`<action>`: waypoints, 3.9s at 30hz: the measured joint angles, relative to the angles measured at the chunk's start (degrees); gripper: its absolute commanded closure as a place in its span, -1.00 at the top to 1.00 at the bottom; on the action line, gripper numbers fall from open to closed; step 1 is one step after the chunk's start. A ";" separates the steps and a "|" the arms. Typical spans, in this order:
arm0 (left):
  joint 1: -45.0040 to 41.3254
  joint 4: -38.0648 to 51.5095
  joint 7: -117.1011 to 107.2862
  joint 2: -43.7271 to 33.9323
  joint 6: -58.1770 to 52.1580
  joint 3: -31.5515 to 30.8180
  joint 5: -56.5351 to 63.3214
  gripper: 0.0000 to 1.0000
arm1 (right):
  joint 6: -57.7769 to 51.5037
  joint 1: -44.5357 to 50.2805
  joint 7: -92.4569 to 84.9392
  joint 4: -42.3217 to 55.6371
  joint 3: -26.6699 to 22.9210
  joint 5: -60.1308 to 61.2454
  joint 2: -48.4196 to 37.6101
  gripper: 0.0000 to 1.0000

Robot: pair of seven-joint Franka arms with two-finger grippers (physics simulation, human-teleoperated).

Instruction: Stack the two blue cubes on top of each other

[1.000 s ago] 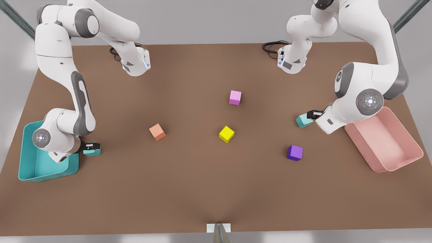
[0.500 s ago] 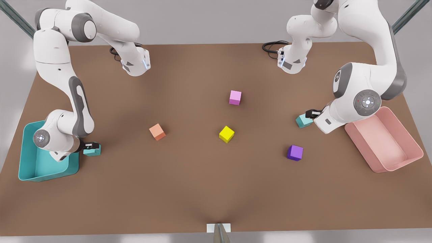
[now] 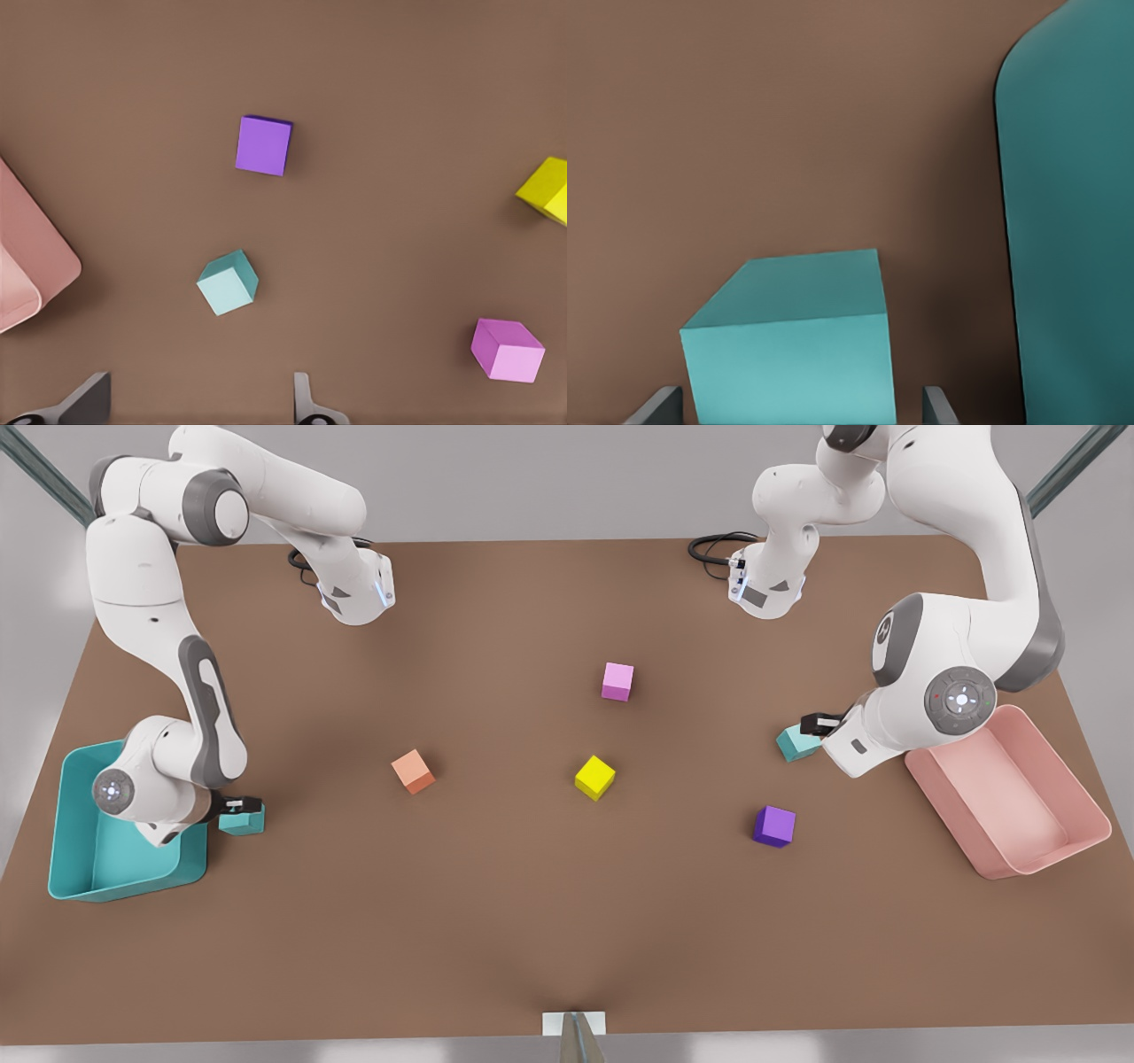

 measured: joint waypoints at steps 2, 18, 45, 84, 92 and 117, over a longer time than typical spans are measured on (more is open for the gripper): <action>-0.01 0.00 -0.01 0.03 -0.07 0.03 0.00 1.00 | 0.02 0.03 -0.08 0.06 0.00 -0.01 0.54 0.99; -0.26 0.00 -0.05 0.29 -0.31 -0.02 0.00 1.00 | 1.04 0.04 -0.68 1.27 0.06 0.20 3.61 0.20; -0.42 0.00 -0.12 0.30 -0.34 -0.05 0.03 1.00 | 5.54 46.83 27.09 48.80 9.14 5.16 31.24 0.13; 4.00 -52.18 -8.00 -3.33 53.16 10.91 -13.88 1.00 | -47.73 18.39 24.92 32.45 7.21 -6.36 -14.39 1.00; 3.36 -53.65 -9.41 -0.84 54.86 10.92 -13.95 1.00 | -47.47 18.24 20.39 32.12 7.11 -5.61 -14.18 1.00; -25.16 -0.27 -21.77 19.94 35.24 4.08 -7.16 0.20 | -47.23 18.10 14.31 32.11 7.11 -5.32 -14.03 1.00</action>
